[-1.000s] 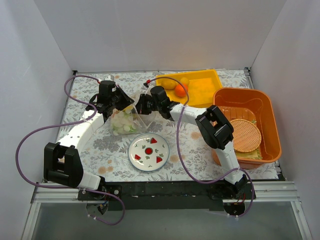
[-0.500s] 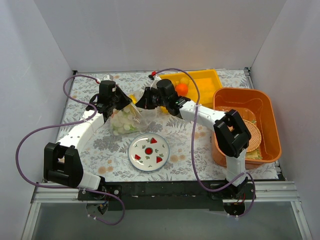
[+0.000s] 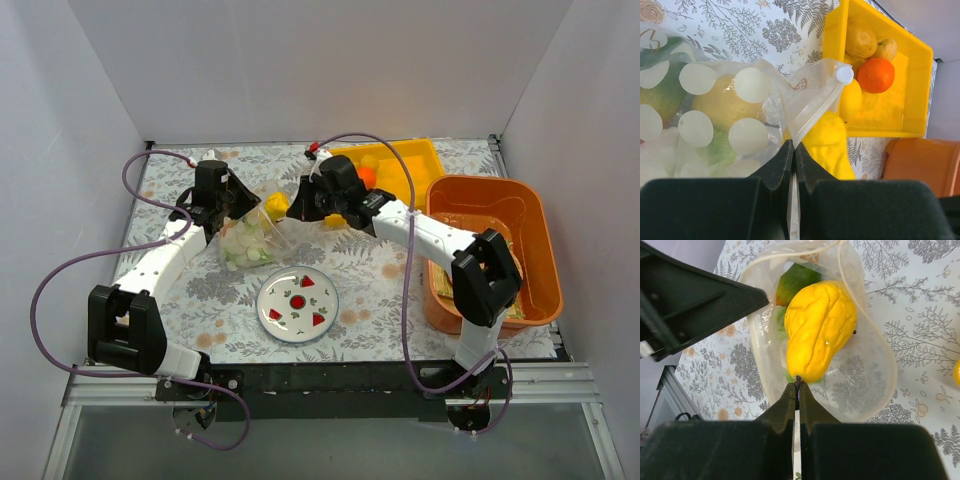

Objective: Open the zip-top bag and remove the fake food

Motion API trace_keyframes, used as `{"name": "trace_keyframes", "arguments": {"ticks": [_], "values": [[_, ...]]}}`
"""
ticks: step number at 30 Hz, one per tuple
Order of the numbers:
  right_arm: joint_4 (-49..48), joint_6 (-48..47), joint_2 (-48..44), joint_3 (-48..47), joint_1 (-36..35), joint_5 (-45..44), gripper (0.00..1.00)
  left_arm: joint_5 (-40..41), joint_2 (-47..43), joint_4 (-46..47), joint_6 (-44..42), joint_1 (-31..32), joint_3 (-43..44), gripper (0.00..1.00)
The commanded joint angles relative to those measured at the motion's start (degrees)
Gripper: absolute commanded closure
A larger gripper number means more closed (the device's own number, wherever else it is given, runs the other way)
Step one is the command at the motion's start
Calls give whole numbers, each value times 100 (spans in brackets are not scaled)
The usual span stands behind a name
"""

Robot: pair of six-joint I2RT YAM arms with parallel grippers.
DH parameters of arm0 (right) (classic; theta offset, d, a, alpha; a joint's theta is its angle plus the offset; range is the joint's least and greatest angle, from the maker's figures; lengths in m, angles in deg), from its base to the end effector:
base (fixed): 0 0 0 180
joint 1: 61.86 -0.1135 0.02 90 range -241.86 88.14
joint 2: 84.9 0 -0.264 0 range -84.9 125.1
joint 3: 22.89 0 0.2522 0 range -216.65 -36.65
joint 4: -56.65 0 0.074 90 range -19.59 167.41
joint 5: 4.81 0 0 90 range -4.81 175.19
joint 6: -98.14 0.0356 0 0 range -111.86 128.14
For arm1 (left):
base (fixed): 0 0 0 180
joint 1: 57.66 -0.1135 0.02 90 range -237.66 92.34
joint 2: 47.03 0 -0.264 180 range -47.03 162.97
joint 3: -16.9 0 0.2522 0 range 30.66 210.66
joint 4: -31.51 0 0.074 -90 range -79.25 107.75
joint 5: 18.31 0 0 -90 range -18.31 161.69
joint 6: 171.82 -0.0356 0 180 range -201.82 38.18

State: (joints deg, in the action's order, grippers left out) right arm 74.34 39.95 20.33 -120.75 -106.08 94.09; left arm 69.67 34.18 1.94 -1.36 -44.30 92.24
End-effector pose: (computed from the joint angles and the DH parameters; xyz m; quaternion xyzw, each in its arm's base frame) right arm 0.3103 0.3097 0.2896 -0.1323 0.8317 0.3812 0.3814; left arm 0.3109 -0.0751 0.2851 -0.4844 0.7451 -0.3454 0.3016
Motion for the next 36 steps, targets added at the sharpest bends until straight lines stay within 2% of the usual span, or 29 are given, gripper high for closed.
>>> {"name": "trace_keyframes", "arguments": {"ticks": [1,7,15,22,28,31,32,34,36], "values": [[336,-342,-634,-107,37,-319,99,132,-61,78,4,-44,-6,100],[1171,-764,-1030,-292,168,-1056,99,132,-79,87,4,-45,-6,100],[1734,-1344,-1014,-528,1029,-2427,99,88,-123,70,13,-45,3,100],[2034,-1608,-268,-1125,1689,-3474,99,-17,-202,26,-13,-45,29,100],[2323,-1740,567,-1898,1962,-3650,96,-236,-211,43,-22,-53,3,100],[2323,-1740,849,-2049,2041,-3555,77,-386,-185,78,-31,-53,-6,100],[2358,-1740,911,-2197,2058,-3536,61,-430,-176,87,-48,-53,-6,100],[2455,-1775,1043,-2330,2058,-3414,41,-439,-176,79,-75,-45,-6,100],[2525,-1784,1061,-2445,2058,-3334,35,-448,-193,79,-84,-45,-15,100]]}}
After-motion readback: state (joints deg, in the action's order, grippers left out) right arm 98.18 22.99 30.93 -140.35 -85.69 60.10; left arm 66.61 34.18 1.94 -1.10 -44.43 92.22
